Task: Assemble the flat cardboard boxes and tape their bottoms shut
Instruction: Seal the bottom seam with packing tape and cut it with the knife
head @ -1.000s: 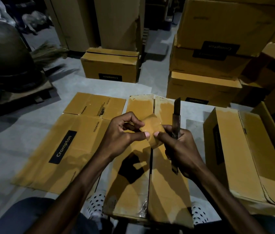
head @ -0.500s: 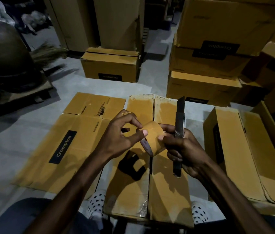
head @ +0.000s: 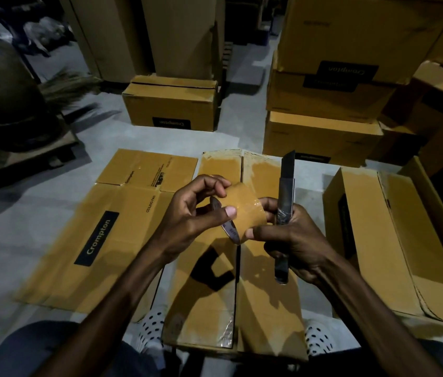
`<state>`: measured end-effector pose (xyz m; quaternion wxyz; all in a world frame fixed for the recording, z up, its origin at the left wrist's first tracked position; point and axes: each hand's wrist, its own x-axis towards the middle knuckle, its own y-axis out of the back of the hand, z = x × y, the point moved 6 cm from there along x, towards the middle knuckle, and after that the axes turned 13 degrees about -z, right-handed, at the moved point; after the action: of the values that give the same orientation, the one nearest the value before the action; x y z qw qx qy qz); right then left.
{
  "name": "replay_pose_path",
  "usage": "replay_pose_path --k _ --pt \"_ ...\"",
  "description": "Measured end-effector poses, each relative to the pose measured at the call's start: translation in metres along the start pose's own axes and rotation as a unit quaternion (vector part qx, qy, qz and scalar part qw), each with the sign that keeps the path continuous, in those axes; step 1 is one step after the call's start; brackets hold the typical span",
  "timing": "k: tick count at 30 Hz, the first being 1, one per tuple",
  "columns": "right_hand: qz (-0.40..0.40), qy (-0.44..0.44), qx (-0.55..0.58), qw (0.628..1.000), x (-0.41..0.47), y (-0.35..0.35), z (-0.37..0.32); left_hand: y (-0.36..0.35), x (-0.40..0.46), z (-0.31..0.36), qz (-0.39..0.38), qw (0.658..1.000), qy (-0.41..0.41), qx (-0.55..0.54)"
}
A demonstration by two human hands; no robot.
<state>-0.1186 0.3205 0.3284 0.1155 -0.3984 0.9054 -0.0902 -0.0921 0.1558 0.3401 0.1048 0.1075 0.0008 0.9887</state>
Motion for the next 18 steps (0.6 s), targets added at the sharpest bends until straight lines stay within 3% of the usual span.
replay_pose_path --k 13,18 --pt "0.001 0.007 0.012 1.0 -0.0037 -0.0074 -0.0022 -0.0026 0.004 0.0042 0.012 1.0 -0.022 0.007" --pt "0.074 0.012 -0.078 0.994 -0.0041 0.0012 -0.0027 -0.0002 0.0032 -0.0017 0.026 0.999 0.025 -0.003"
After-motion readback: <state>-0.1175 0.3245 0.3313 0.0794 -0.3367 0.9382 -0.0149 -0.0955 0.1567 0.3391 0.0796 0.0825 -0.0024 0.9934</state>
